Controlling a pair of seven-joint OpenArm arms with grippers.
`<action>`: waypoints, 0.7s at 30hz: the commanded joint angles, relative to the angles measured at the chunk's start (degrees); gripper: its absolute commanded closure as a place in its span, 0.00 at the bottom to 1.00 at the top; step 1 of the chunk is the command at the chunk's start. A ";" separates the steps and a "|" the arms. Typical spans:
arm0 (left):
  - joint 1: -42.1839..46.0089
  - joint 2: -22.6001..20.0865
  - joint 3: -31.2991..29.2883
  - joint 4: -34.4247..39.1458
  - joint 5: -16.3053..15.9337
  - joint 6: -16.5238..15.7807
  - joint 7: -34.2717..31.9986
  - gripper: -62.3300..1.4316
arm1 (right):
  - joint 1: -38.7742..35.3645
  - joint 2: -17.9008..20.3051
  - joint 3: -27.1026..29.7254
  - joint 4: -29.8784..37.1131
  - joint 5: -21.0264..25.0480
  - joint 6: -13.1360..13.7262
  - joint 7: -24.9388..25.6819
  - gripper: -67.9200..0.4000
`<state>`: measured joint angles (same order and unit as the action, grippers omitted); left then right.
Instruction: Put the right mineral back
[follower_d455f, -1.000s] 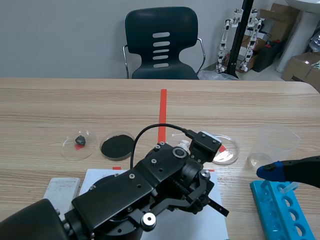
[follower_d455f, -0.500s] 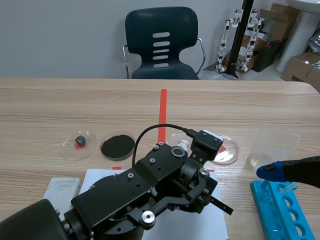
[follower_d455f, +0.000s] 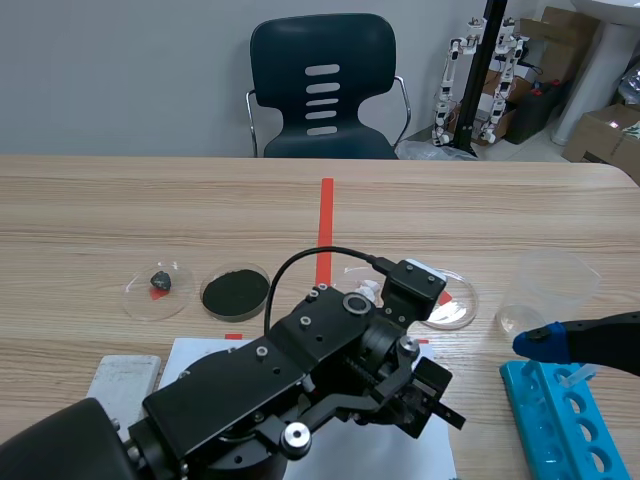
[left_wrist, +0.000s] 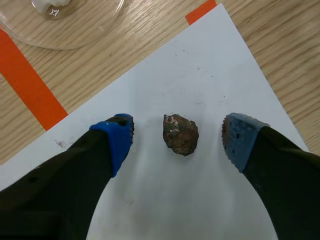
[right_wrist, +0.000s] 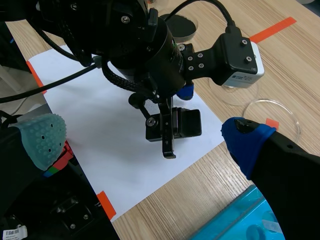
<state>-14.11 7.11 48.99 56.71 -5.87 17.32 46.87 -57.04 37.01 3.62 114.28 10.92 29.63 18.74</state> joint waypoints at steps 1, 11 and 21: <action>-0.13 1.36 -0.04 1.31 0.07 -0.07 -0.33 0.23 | 0.07 0.74 0.07 0.26 0.63 0.00 0.66 0.00; 1.46 0.55 -0.04 5.55 -0.59 -0.76 -0.46 0.00 | 0.07 0.74 0.07 0.26 0.61 0.00 0.66 0.00; 3.17 -1.75 -0.04 10.97 -0.79 -0.72 -0.55 0.00 | 0.07 0.74 0.07 0.26 0.61 0.00 0.66 0.00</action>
<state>-10.79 4.86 48.99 67.83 -6.48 16.51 46.83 -57.04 37.01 3.62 114.28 10.92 29.63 18.74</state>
